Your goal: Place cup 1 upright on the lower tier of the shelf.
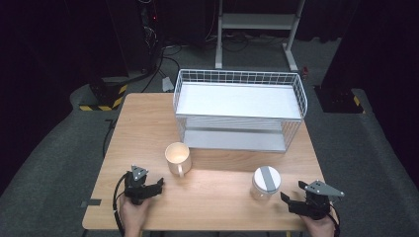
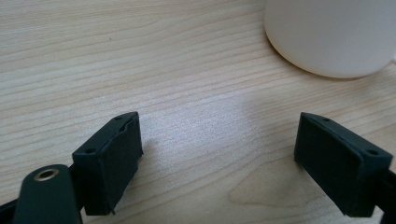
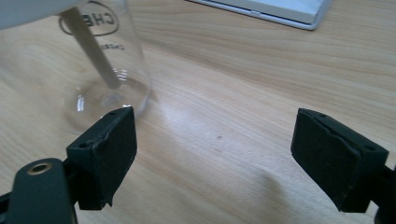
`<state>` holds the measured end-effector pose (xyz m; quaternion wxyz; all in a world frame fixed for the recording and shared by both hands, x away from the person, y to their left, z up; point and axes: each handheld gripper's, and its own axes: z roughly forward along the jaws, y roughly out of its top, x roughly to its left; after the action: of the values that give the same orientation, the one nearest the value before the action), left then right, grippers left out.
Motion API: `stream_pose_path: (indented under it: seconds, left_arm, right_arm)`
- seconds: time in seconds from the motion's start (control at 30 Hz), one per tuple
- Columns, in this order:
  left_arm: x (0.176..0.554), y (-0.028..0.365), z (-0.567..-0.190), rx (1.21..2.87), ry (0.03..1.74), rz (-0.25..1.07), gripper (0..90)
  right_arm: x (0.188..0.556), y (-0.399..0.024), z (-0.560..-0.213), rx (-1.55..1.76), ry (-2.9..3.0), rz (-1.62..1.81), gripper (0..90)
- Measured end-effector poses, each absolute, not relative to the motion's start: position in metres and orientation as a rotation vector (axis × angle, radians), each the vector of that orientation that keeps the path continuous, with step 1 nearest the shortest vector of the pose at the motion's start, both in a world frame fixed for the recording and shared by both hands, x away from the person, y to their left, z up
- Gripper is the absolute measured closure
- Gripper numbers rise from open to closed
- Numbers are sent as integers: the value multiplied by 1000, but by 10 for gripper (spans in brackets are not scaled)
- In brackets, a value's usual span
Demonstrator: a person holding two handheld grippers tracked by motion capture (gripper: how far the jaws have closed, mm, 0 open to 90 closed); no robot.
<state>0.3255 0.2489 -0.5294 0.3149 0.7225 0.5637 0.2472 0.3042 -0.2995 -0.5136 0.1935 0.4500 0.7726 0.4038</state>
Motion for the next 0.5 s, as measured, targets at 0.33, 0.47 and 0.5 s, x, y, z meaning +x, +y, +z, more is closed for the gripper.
stream_pose_path:
  seconds: [0.33, 0.47, 0.5]
  left_arm:
    - [325, 249, -529, 1907, 1485, 652, 153]
    - [326, 249, -529, 1904, 1485, 652, 153]
    - [326, 249, -529, 1905, 1484, 652, 153]
  right_arm:
    - [292, -288, -514, 1212, 2204, 1175, 132]
    - [288, -284, -513, 1193, 2219, 1191, 125]
    - [288, -282, -513, 1185, 2224, 1193, 125]
